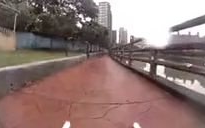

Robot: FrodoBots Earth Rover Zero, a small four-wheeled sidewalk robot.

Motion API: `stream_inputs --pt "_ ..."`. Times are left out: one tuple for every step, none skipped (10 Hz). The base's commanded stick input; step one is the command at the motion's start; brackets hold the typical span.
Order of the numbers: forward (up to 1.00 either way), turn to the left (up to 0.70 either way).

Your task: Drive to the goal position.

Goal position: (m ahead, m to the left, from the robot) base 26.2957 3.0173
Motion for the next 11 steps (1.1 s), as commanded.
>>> stream_inputs --pt "0.50 0.00" --pt "0.50 0.00" --pt "0.50 0.00" --pt "0.50 0.00" --pt "0.50 0.00" --pt "0.50 0.00" --pt "0.50 0.00" --pt "0.50 0.00" --pt "0.50 0.00" --pt "0.50 0.06" --pt "0.50 0.34"
